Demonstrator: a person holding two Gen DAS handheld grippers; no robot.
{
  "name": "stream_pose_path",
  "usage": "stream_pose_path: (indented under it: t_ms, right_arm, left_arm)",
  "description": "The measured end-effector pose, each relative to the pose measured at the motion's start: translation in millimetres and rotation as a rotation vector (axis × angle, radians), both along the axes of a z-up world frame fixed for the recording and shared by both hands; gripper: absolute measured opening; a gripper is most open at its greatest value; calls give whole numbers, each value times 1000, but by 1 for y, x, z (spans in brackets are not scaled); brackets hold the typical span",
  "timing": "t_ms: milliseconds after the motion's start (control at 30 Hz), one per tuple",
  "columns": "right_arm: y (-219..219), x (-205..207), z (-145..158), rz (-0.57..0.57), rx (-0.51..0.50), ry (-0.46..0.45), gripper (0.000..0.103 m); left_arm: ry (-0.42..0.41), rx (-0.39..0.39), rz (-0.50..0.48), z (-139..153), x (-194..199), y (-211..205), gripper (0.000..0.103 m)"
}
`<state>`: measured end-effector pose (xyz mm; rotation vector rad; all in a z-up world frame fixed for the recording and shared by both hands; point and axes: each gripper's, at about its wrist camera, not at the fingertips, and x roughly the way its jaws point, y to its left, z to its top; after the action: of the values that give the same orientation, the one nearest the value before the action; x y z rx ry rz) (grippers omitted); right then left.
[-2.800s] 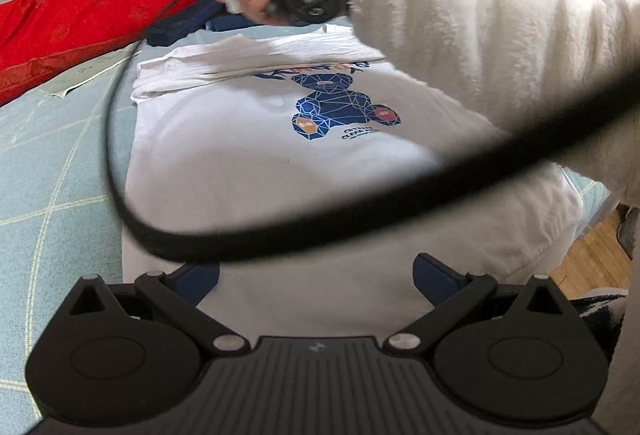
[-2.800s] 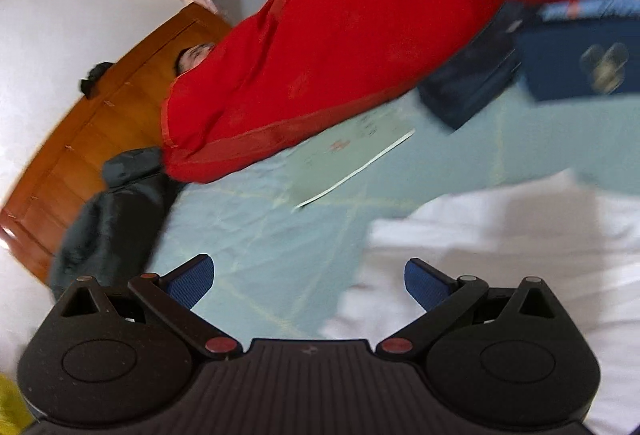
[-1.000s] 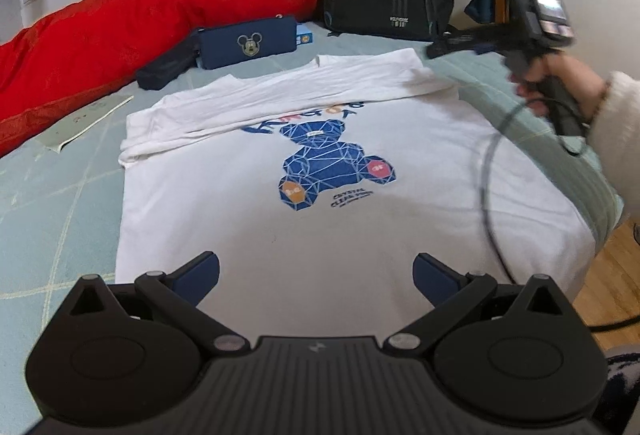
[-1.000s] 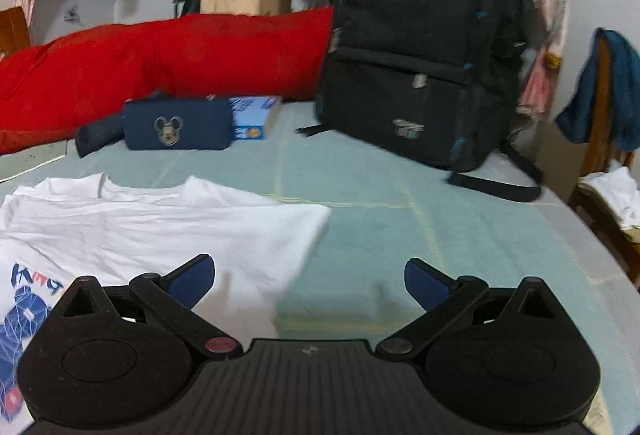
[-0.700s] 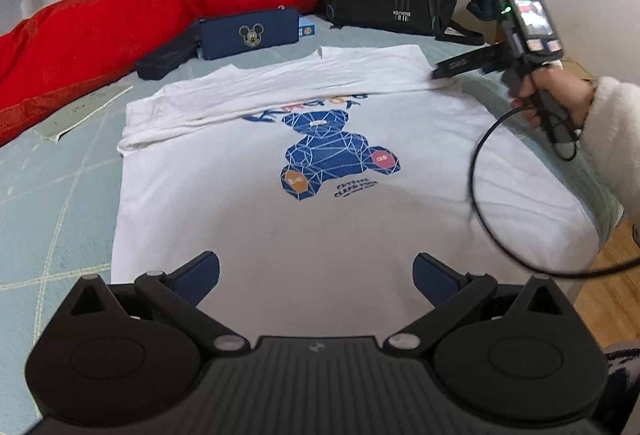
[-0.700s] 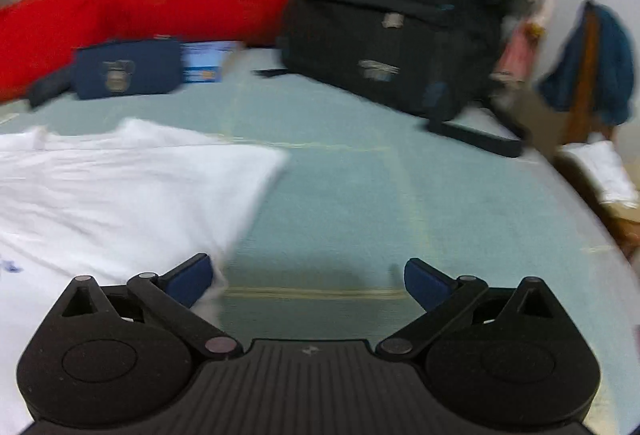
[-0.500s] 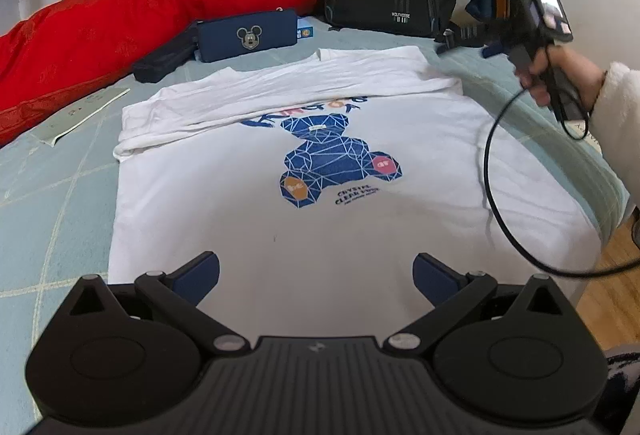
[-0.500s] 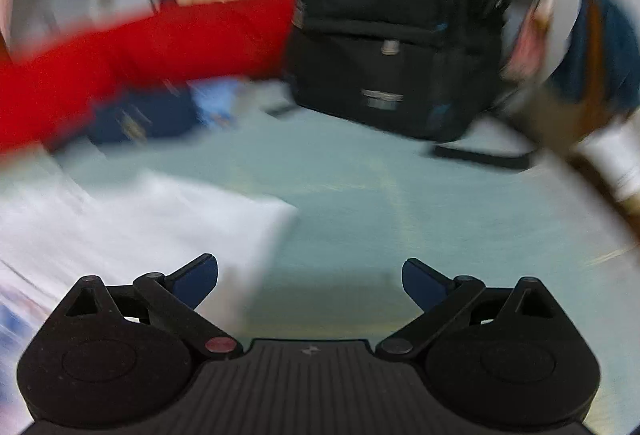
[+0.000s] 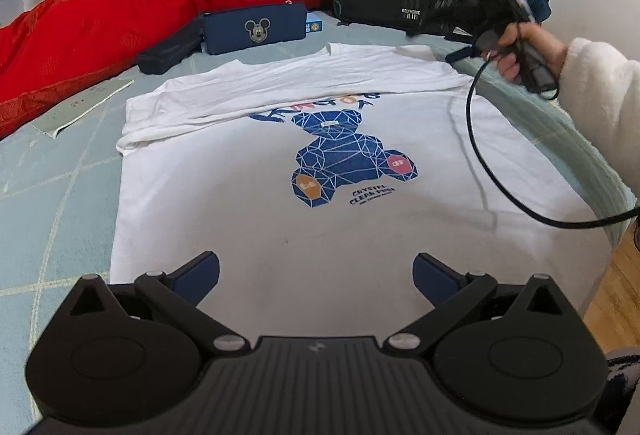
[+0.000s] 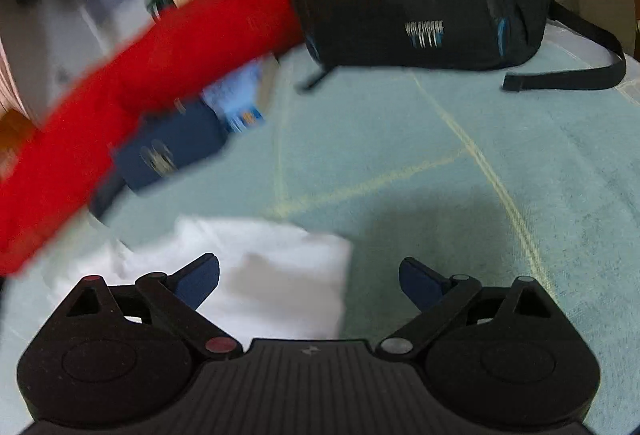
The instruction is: Fold clothes
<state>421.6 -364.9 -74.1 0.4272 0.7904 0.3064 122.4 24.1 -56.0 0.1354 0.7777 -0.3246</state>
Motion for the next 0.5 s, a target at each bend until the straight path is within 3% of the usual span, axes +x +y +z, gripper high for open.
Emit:
stream_pose_path:
  t_ms: [100,233,333,500]
  right_arm:
    - [6,-18,17,73,93,-26,103]
    - [23,-34,6,193,169,46,103]
    - [20,-40,-18,155,76,127,102]
    - [13,-59,1,112,22,63,103]
  left_arm:
    - [-4,-4,-3,0,2,0,102]
    - [-2,-6,-5,-1,2,0,102]
    - [0,-6,-1,-2,-1,3,102]
    - [-5,-7,20,-1,-1,11,102]
